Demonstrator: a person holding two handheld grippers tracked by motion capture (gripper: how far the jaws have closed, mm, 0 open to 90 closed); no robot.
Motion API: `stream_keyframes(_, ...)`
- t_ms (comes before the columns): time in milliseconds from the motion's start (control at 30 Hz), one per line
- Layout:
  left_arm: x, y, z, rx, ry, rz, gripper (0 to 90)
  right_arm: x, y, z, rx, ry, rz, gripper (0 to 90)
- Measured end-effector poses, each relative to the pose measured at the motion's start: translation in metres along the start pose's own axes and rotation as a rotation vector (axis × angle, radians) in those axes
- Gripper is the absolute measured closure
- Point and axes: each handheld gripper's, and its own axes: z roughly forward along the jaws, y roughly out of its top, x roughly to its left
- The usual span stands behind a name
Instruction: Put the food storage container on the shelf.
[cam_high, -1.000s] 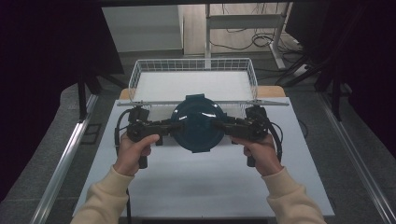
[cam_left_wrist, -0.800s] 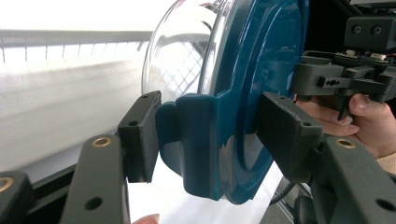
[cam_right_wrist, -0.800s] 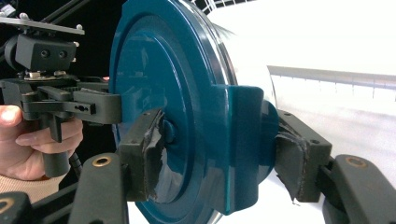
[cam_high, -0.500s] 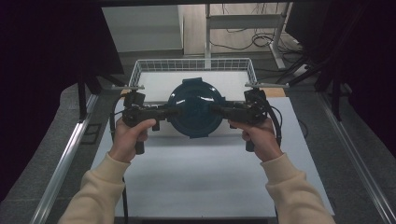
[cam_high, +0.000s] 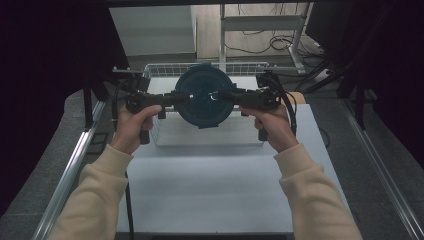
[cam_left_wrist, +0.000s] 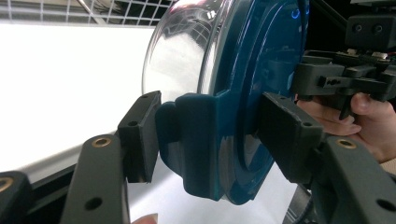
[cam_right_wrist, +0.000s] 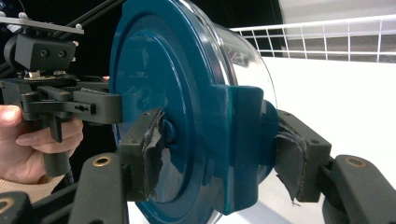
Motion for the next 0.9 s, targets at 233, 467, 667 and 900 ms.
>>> stream_keyframes(233, 0.019, 0.018, 0.004, 0.011, -0.012, -0.035, 41.2, -0.01, 0.019, 0.015, 0.022, -0.001, 0.021, 38.5)
stream_keyframes(467, 0.039, 0.035, 0.009, 0.018, -0.009, -0.061, 41.1, -0.022, 0.035, 0.034, 0.036, 0.003, 0.054, 38.5)
stream_keyframes(667, 0.06, 0.038, 0.018, 0.039, -0.005, -0.107, 40.9, -0.036, 0.035, 0.051, 0.055, 0.0, 0.107, 38.3)
stream_keyframes(900, 0.076, 0.037, 0.028, 0.056, 0.0, -0.157, 40.7, -0.049, 0.03, 0.068, 0.089, -0.023, 0.151, 36.6)
